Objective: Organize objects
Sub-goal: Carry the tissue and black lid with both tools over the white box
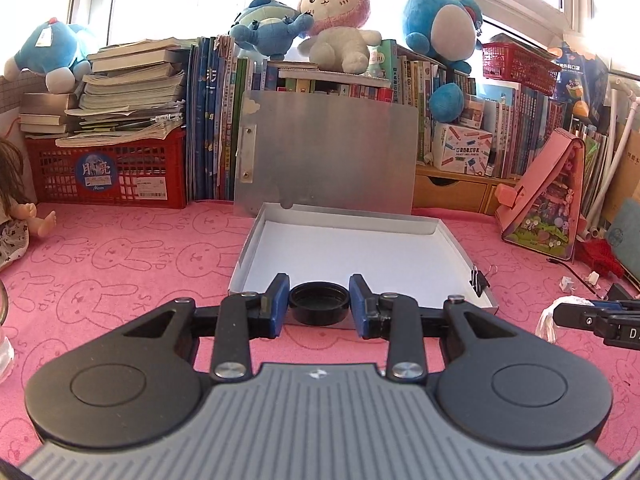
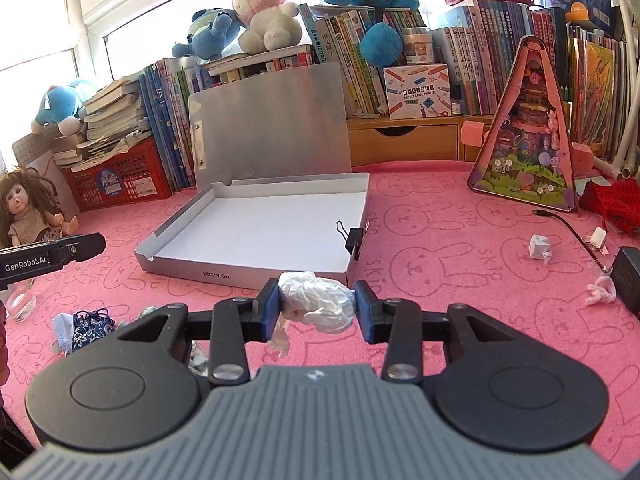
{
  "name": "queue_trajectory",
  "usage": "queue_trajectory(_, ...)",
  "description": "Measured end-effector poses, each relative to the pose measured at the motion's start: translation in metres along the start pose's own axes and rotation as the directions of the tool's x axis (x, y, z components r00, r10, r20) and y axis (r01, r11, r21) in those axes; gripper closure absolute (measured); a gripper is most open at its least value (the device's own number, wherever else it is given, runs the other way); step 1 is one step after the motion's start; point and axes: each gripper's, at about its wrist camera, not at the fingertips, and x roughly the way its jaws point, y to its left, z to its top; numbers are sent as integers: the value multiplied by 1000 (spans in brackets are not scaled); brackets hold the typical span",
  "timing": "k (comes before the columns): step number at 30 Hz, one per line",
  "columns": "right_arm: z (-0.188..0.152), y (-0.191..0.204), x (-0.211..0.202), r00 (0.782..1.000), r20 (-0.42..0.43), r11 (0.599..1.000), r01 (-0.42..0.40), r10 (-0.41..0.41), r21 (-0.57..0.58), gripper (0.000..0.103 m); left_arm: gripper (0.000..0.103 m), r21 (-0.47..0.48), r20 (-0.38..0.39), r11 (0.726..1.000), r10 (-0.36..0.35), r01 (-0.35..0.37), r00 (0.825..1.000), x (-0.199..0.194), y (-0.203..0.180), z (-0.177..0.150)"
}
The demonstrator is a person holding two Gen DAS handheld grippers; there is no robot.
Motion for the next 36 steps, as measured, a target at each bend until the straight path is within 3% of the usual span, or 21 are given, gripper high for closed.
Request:
queue_trajectory(15,53,1,63,999,-41,1000,-4,5,12,59,65,-3,-33,1000,18,-19,999,75,9,44)
queue_trajectory(25,87,5,117,997,-76,1000,-7,9,22,59,65,-23,-104,999,19,-21,994,145,11,69)
queue_trajectory(36,102,8,186,988,-152,996,11,3,92,59,65,-1,-158,998,56,-56,986,215,0,79)
